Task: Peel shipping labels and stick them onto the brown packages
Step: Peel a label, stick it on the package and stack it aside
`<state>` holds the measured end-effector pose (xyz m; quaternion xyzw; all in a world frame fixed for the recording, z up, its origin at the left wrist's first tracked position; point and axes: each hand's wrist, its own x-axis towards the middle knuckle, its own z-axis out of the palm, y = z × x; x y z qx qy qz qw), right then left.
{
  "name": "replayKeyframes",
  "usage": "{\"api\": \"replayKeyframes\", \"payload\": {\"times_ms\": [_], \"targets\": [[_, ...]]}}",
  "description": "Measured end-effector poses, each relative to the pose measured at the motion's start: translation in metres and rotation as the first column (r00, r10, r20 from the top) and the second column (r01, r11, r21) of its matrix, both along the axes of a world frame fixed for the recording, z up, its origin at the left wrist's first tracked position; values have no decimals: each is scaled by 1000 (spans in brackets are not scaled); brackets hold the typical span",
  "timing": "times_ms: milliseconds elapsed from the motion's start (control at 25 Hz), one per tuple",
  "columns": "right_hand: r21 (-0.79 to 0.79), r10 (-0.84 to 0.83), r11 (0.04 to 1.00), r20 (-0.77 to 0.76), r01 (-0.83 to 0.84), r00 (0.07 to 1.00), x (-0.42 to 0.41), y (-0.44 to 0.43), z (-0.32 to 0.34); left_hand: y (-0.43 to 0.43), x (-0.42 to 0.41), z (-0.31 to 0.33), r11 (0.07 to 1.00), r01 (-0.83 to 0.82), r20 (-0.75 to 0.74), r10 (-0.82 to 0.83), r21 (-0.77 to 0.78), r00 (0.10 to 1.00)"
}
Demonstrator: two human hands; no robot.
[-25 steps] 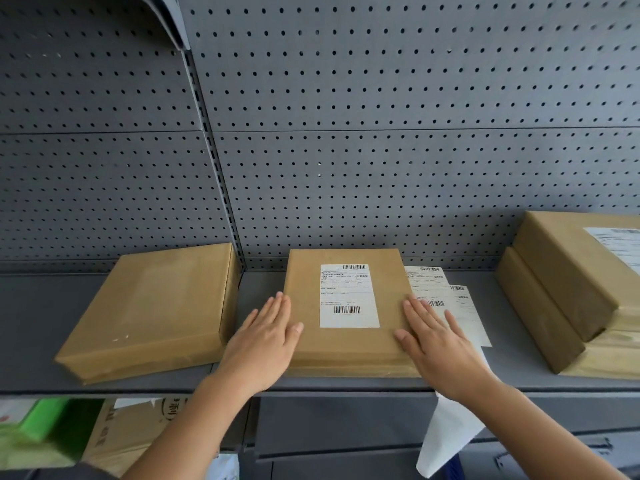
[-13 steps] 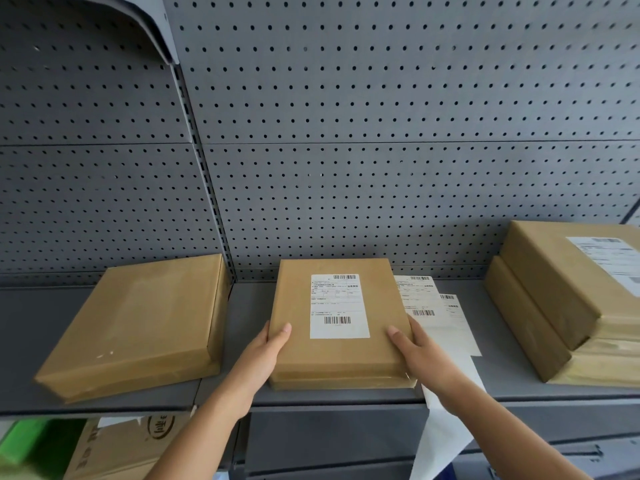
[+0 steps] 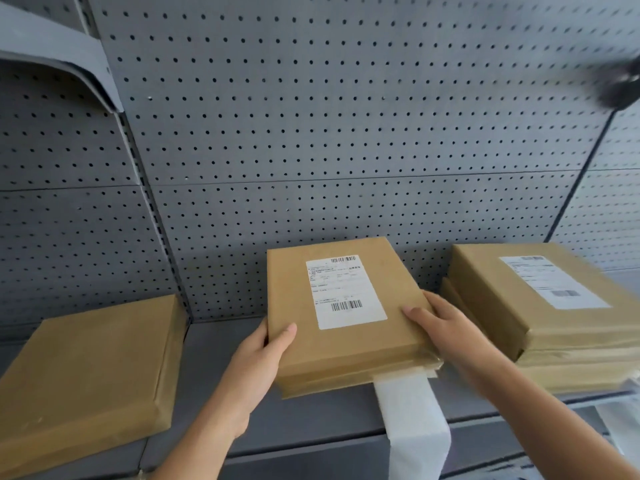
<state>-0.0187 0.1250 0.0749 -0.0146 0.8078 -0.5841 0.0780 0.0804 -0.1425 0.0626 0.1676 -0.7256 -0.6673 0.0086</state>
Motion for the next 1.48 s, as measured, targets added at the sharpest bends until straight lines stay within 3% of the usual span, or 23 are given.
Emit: {"api": "replayKeyframes", "payload": {"times_ms": [280, 680, 920, 1360, 1480], "targets": [[13, -131, 991, -130, 134, 983, -18, 102, 74, 83, -42, 54, 976, 199, -139, -210, -88, 968], [-6, -316, 947, -210, 322, 925, -43, 250, 107, 224, -121, 80, 890, 374, -193, -428, -261, 883], [-7, -377, 924, -184, 382, 908, -78, 308, 94, 281, -156, 67, 870, 387, -167, -449, -305, 878], [62, -336, 937, -109, 344, 936, -113, 325, 61, 302, -178, 43, 855, 353, -104, -419, -381, 902], [172, -325, 922, -143, 346, 935, -113, 325, 66, 299, -179, 43, 842, 361, -93, -429, -401, 898]]}}
